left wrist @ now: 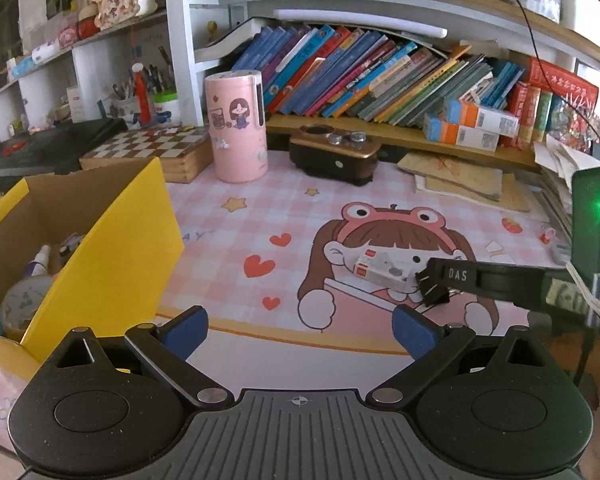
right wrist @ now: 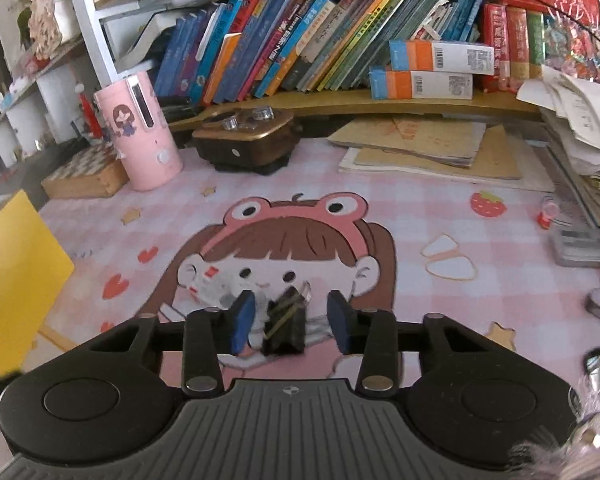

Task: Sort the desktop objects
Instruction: 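Grasp the black binder clip with the right tool while the left tool grasps the staple box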

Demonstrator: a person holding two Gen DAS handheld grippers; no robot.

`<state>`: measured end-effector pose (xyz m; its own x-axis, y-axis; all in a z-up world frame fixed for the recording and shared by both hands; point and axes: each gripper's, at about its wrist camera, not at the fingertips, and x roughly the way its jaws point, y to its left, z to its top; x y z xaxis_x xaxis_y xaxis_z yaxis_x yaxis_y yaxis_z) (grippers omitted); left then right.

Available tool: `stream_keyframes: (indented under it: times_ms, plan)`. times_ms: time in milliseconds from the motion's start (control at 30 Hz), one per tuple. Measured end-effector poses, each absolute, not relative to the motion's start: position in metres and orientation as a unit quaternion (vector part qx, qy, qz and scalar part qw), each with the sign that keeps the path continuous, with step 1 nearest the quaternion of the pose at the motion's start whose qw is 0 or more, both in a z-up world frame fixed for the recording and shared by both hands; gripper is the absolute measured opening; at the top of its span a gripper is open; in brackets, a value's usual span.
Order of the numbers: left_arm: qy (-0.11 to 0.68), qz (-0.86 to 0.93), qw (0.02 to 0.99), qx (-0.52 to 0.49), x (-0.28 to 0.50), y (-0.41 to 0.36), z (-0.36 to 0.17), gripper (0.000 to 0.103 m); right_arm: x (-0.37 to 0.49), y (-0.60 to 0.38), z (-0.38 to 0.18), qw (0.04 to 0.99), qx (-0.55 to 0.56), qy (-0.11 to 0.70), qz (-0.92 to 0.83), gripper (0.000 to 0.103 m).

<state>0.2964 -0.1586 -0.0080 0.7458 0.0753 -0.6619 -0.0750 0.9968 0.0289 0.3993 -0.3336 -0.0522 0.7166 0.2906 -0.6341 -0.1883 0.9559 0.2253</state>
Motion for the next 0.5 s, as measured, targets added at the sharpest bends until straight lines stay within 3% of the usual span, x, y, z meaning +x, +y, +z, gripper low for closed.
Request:
stream_keyframes:
  times_ms: [67, 200, 500]
  plan:
    - [0.355, 0.042, 0.934, 0.003, 0.298, -0.158, -0.008, 0.1, 0.404, -0.334, -0.055, 0.921, 0.079, 0.361, 0.123, 0.013]
    - [0.354, 0.037, 0.934, 0.012, 0.307, -0.161, -0.01, 0.1, 0.397, -0.344, -0.05, 0.924, 0.091, 0.35, 0.123, 0.002]
    - [0.354, -0.012, 0.934, 0.039, 0.359, -0.196, -0.043, 0.099, 0.352, -0.393, -0.027, 0.929, 0.094, 0.342, 0.103, 0.002]
